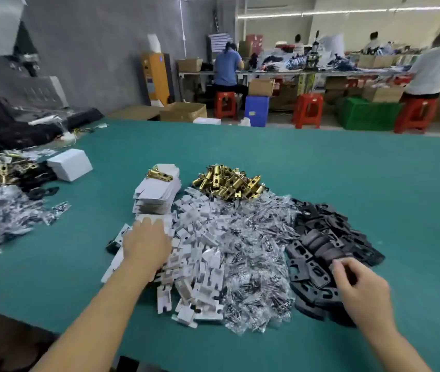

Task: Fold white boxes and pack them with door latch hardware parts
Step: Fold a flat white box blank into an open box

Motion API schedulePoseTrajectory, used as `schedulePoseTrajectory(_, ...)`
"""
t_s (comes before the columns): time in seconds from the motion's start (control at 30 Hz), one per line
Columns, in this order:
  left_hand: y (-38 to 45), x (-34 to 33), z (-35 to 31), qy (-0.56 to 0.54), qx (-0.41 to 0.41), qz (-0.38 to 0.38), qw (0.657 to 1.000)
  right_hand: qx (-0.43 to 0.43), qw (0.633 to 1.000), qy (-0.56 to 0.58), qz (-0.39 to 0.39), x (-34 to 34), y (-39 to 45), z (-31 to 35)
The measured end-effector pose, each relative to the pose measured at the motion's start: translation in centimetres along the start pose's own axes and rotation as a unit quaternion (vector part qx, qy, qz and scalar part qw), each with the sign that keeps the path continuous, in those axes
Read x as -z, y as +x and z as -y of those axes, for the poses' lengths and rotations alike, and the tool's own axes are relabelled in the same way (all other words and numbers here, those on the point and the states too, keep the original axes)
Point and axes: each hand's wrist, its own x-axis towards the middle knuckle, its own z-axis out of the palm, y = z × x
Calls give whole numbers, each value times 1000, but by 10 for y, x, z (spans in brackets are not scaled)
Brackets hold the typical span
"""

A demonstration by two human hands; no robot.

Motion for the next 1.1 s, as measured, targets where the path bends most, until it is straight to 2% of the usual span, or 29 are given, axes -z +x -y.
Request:
schedulePoseTrajectory(0.07,11,-1,-1,35,23,71,997,-3,1000,-6,7,-8,11,1)
schedulePoseTrajectory(0.17,21,-12,-4,41,38,117,992,-7,1000,-10,14,-20,25,6)
schedulePoseTrajectory(0.5,24,-11,-10,75,-5,115,990,-25,996,-36,81,-42,48,5)
schedulePoseTrajectory(0.67,27,-7,-3,50,-17,113,992,-33,994,-32,101,-43,49,5)
schedulePoseTrajectory(0.8,30,-2,2,-22,-9,107,994,-36,994,-16,105,-38,49,4)
schedulePoseTrajectory(0.9,29,12,-4,1,-47,75,996,-47,992,0,121,-34,49,4)
schedulePoseTrajectory(0.97,22,27,-13,28,-94,26,995,-57,989,6,134,-33,48,6)
schedulePoseTrajectory(1.03,14,45,-25,7,-162,-82,983,-65,988,17,139,-32,48,6)
schedulePoseTrajectory(1.1,2,62,-40,-107,-248,-210,939,-64,989,27,132,-29,46,11)
